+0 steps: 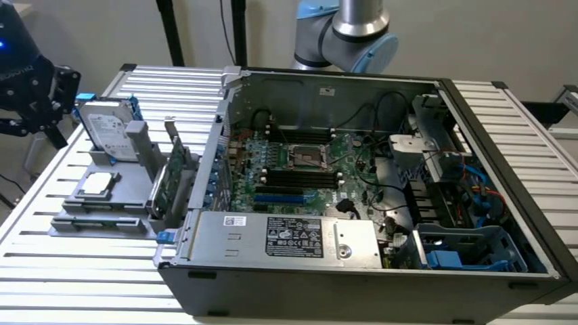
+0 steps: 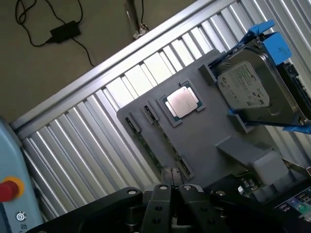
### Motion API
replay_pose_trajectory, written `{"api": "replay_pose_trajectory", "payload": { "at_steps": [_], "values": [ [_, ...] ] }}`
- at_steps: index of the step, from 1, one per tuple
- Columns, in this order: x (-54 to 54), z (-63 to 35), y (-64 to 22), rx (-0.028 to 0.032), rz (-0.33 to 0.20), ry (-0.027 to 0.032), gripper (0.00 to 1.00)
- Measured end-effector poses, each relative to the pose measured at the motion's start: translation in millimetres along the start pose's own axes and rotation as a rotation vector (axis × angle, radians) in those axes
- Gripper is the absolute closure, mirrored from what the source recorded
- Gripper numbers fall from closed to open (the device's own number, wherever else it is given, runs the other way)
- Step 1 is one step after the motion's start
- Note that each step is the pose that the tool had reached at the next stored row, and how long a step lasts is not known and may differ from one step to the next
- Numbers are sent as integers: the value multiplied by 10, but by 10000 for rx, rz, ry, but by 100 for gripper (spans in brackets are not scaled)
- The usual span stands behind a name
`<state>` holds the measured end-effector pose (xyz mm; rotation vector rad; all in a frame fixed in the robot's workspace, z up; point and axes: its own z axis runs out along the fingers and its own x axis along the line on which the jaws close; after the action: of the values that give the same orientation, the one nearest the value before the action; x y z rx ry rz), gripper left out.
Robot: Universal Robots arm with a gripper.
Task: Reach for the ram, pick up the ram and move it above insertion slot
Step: 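Pick up the ram and move it above insertion slot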
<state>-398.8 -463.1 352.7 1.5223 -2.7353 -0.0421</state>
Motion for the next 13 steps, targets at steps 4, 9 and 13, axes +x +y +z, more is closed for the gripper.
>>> {"api": "replay_pose_trajectory", "payload": {
  "at_steps": [4, 9, 13],
  "values": [
    [0, 0, 1, -2, -717, 20, 89],
    [0, 0, 0, 0, -1633, 43, 89],
    [0, 0, 0, 10, -2352, 59, 89]
  ]
}}
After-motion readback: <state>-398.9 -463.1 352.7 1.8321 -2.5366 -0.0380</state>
